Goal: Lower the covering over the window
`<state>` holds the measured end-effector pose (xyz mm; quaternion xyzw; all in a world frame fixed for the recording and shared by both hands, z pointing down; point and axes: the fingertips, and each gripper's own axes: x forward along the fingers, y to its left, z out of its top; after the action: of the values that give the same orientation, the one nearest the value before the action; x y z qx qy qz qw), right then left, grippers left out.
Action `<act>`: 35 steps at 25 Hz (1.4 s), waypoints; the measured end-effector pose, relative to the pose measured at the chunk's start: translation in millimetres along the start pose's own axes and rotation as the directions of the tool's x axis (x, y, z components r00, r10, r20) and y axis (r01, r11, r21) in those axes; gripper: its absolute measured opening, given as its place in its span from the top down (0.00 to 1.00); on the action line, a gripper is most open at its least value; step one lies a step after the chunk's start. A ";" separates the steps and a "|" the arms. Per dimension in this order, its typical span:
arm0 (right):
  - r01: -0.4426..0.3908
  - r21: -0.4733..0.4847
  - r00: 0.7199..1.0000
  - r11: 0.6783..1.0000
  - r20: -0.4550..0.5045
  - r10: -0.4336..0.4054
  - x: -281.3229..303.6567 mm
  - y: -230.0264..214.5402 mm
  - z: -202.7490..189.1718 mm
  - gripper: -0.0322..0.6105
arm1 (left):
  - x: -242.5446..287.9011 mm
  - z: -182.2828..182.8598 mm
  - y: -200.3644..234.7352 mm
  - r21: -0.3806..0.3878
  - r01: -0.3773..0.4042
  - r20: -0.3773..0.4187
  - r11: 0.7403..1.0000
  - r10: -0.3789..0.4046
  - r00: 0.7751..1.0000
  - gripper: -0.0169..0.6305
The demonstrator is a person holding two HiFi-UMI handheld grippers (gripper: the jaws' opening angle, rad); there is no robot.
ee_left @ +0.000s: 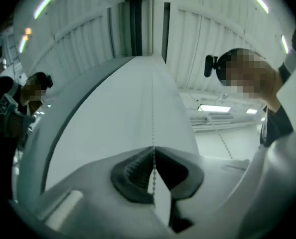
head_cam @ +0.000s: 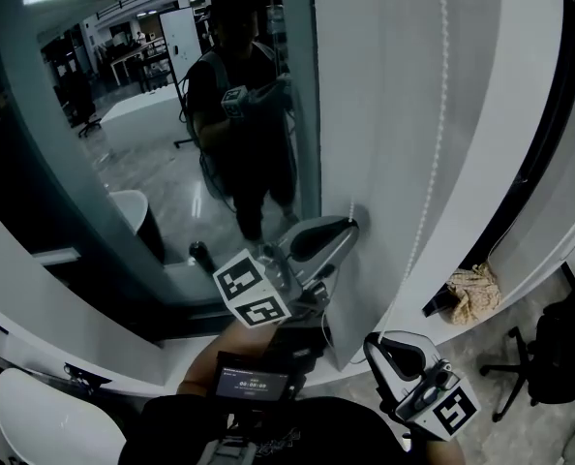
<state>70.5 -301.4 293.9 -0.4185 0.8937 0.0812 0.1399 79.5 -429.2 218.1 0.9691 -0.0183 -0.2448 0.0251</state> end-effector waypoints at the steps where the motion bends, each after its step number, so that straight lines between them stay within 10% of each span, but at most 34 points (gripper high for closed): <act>1: 0.018 0.002 1.000 1.000 0.014 -0.018 -1.1 -3.6 3.1 0.92 | -3.2 -3.6 5.8 0.050 -0.052 -0.043 0.997 0.054 0.998 0.96; 5: 0.084 -0.017 0.992 0.996 0.092 -0.082 -6.2 -19.5 27.3 0.92 | -26.8 -33.6 22.0 0.342 -0.220 -0.199 0.914 0.299 0.933 0.96; 9: 0.108 -0.153 0.985 0.982 0.149 -0.085 -11.1 -19.1 48.9 0.90 | -64.6 -86.8 17.5 0.398 -0.285 -0.306 0.872 0.419 0.855 0.96; 16: 0.068 -0.248 0.970 0.966 0.242 -0.006 -43.9 17.2 75.9 0.86 | -159.8 -254.9 -28.6 0.361 -0.425 -0.579 0.830 0.557 0.596 0.96; 20: -0.023 -0.225 0.994 0.974 0.098 0.046 -36.6 28.6 51.4 0.86 | -213.5 -341.4 -89.7 0.295 -0.490 -0.718 0.820 0.529 0.453 0.96; 26: -0.109 0.113 0.994 0.988 0.032 0.107 -0.6 11.7 54.2 0.82 | -218.8 -344.9 -155.3 0.166 -0.597 -0.690 0.785 0.525 0.498 0.96; 35: -0.167 0.178 0.979 0.970 0.147 0.142 73.8 17.0 130.9 0.78 | -238.7 -331.1 -179.6 0.139 -0.560 -0.734 0.817 0.465 0.496 0.96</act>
<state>36.1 -309.9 146.8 -0.3261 0.9159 0.0343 0.2315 31.1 -225.5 611.8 0.9283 -0.2789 0.1877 0.1587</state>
